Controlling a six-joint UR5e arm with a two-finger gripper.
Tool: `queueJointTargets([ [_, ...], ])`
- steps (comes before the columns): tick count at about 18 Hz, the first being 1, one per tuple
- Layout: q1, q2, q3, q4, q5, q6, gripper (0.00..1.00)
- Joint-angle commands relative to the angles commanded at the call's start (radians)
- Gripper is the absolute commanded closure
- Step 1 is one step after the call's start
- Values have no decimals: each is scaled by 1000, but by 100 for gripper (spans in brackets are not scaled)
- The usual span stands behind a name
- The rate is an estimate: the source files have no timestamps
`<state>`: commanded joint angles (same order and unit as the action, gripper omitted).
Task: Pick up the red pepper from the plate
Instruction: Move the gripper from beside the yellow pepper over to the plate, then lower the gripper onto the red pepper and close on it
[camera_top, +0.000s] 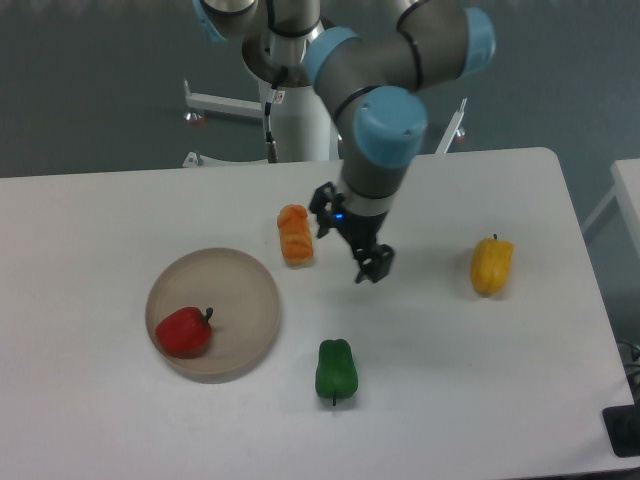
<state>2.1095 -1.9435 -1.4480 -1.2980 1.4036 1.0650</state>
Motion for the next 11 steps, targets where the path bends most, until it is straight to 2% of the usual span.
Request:
queueJointTargets([
  [3, -75, -40, -2, 95, 0, -88, 0],
  [9, -184, -91, 2, 178, 8, -105, 0],
  [11, -206, -127, 9, 216, 9, -100, 0],
])
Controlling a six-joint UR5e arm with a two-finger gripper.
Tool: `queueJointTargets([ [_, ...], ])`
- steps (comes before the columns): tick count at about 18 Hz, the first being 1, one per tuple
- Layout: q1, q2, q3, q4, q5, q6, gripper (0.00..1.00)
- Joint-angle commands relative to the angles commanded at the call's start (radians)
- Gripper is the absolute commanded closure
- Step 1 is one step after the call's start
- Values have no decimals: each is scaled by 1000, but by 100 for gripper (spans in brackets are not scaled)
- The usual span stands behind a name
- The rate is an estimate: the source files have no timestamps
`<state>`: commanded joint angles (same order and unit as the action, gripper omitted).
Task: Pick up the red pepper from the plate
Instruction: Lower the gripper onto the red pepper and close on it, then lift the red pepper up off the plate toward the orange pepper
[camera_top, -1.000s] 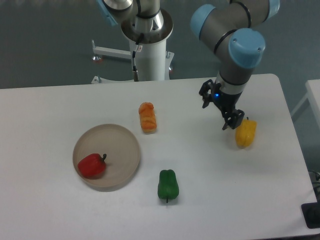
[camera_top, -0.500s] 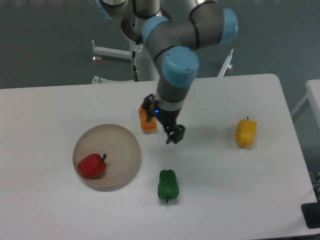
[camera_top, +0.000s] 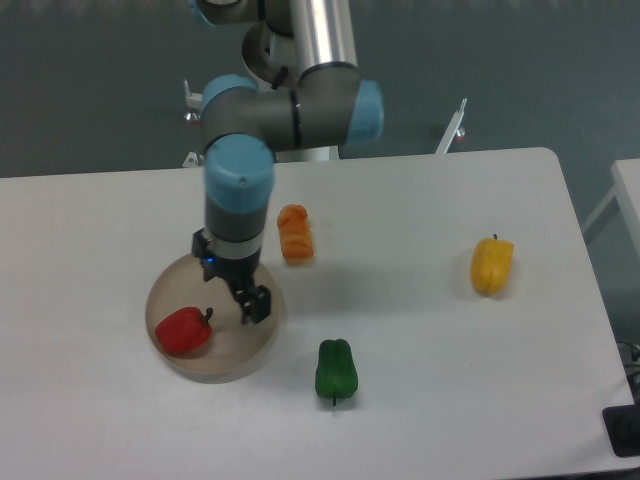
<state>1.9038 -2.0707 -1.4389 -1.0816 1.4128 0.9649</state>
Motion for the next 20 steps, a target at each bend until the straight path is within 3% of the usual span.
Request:
queueJointTargets([
  [16, -52, -112, 0, 26, 51, 11, 0],
  [17, -55, -118, 3, 25, 52, 23, 4],
  [19, -55, -114, 11, 22, 52, 15, 29],
  [20, -55, -109, 18, 22, 52, 11, 37],
])
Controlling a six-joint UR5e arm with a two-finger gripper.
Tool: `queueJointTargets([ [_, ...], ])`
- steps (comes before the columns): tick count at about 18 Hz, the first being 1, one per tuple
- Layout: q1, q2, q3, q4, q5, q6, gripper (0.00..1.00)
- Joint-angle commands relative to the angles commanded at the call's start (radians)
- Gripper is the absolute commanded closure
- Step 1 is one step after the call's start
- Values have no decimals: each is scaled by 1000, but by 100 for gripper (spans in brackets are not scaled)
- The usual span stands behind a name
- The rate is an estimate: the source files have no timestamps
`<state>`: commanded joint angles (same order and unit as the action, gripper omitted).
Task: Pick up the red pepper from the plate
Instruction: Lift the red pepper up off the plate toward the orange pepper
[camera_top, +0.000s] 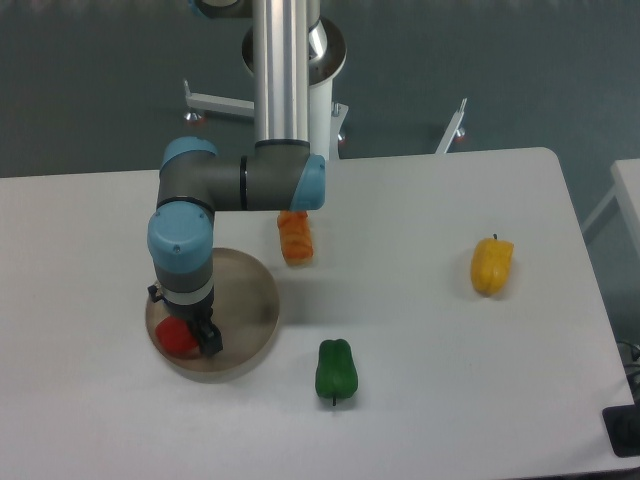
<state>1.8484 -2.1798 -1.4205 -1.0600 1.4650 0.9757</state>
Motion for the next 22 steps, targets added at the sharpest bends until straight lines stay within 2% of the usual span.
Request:
queueJointTargets([
  [3, 2, 18, 40, -6, -6, -2, 49],
  [6, 21, 44, 40, -17, -2, 5, 49],
  [9, 106, 98, 23, -31, -9, 29, 49],
  [13, 210, 158, 28, -142, -11, 147, 49],
  [17, 314, 218, 28, -228, -11, 155, 54],
  [22, 412, 239, 25, -233, -17, 186, 55],
])
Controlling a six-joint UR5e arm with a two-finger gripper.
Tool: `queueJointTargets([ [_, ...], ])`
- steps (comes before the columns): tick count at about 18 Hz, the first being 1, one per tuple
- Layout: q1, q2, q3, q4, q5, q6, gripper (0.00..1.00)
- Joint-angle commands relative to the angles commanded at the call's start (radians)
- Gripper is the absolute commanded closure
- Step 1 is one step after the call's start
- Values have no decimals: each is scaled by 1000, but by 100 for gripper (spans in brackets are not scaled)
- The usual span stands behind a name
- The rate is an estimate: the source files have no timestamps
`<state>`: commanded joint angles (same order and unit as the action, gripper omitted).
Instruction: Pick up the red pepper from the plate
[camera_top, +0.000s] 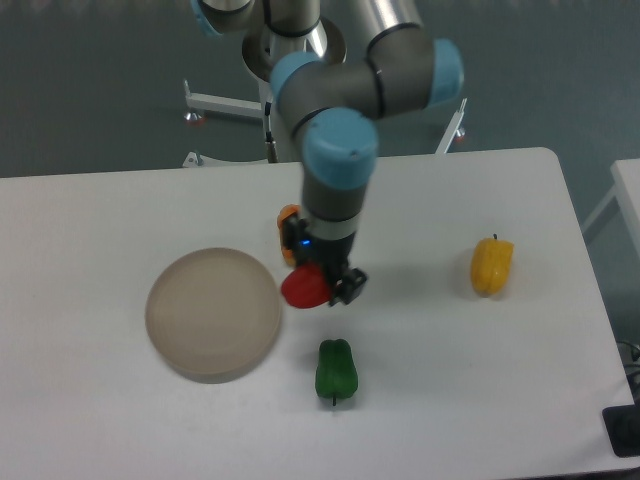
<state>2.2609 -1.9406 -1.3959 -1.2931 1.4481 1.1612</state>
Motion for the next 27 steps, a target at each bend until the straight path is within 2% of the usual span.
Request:
queueJointTargets([
  [1, 17, 0, -5, -2, 2, 0, 55],
  [4, 90, 9, -8, -61, 11, 141, 55],
  [6, 143, 29, -12, -77, 9, 236, 54],
  [8, 164, 25, -15, -83, 12, 282, 54],
  [13, 160, 14, -15, -80, 77, 282, 53],
  [27, 163, 5, -15, -67, 97, 282, 52],
])
